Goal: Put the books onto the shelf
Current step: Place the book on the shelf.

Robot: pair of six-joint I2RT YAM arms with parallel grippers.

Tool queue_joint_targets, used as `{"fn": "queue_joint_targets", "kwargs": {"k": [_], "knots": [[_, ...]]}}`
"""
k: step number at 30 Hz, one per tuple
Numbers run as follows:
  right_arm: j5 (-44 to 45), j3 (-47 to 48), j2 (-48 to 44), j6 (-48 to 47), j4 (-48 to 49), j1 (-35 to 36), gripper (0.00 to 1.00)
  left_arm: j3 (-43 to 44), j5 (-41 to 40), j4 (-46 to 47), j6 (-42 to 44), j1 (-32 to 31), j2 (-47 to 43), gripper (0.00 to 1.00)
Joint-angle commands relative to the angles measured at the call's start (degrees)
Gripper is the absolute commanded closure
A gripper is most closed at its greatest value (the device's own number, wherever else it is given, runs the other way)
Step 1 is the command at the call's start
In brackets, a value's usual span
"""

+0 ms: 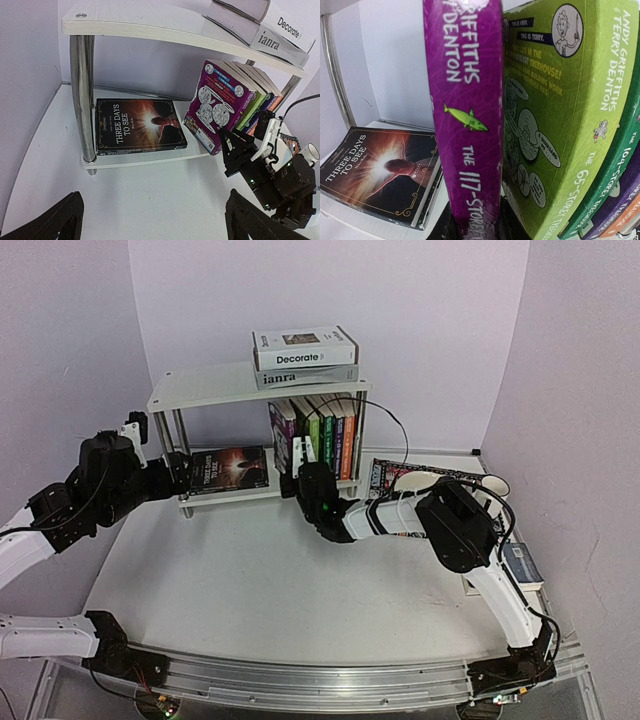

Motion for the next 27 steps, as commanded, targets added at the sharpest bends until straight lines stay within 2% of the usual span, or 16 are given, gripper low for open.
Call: {"fn": "queue_joint_targets", "kwargs": {"k": [1,4,9,12,14,16,27], "knots": [[2.0,1.2,-0.8,0.0,6.5,-0.2,0.75,2.2,-0.6,-1.1,0.8,0.3,-0.4,0.00],[1.1,0.2,-1.5,0.2,6.4,-0.2,0.69,2.2,-0.5,-1.1,0.8,0.2,-0.4,0.00],[0.7,0.5,-1.8,0.2,5.7,-0.2,0.67,2.2,-0.4,-1.2,0.8,0.3,-0.6,0.00],[0.9,1.7,-1.2,0.2,4.1,-0.2,0.72,2.0,-0.4,-1.4,0.8,0.3,-0.8,0.00],[1.3,2.2,-1.0,0.3,3.5,-0.2,0.82,2.1,-0.3,-1.4,0.8,0.3,-0.8,0.00],[1.6,2.5,-0.9,0.3,3.4,-0.2,0.84,2.1,-0.2,-1.5,0.9,0.3,-0.9,0.00],[3.7,10.0,3.6,-1.5,1.3,-0.8,0.85,2.2,-0.9,-1.6,1.1,0.3,-0.4,0.00]]}}
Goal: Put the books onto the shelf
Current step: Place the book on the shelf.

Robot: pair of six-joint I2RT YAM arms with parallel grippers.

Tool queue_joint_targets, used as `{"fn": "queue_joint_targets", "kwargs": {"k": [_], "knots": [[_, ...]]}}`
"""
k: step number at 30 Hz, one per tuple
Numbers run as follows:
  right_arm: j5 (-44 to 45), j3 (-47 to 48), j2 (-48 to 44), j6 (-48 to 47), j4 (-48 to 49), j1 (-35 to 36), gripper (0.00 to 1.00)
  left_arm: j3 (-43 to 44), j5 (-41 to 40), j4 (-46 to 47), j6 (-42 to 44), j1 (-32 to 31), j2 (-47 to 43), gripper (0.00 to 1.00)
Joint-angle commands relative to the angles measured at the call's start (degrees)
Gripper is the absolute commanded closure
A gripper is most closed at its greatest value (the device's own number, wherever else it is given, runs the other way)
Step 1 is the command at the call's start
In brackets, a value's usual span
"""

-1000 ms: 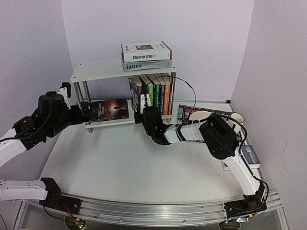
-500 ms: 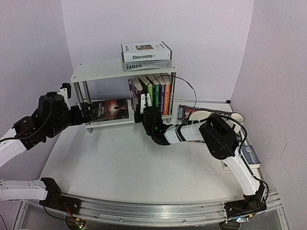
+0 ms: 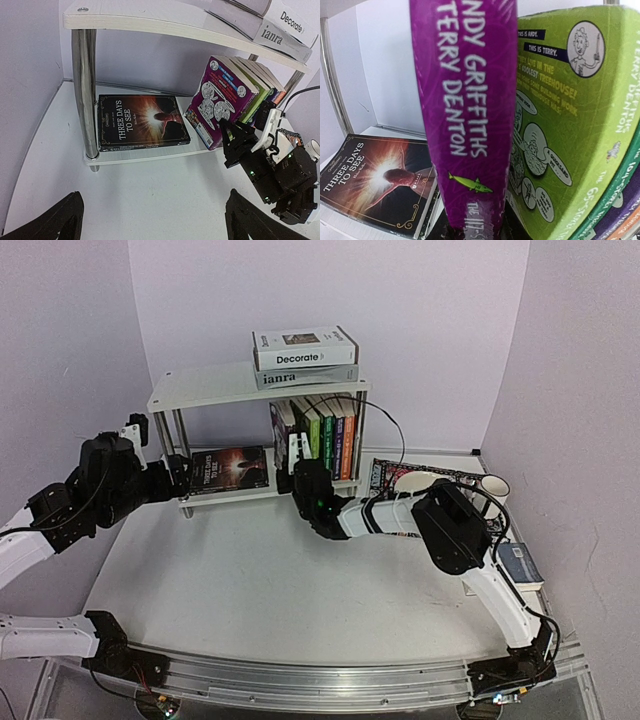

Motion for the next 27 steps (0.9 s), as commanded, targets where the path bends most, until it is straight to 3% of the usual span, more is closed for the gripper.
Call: {"fn": "queue_joint_targets", "kwargs": {"k": [1,14,27], "knots": [[2.1,5.2,1.5,-0.2,2.8,-1.0,0.85,2.2,-1.0,-0.1,1.1,0.3,-0.2,0.00],[3.8,8.9,4.1,1.8,0.6,-2.6,0.84,3.2,-1.9,-0.1,1.6,0.3,2.1,0.00],[4.8,5.3,1.5,1.1,1.1,-2.8,0.68,3.3,-1.9,0.0,1.3,0.3,2.1,0.00]]}}
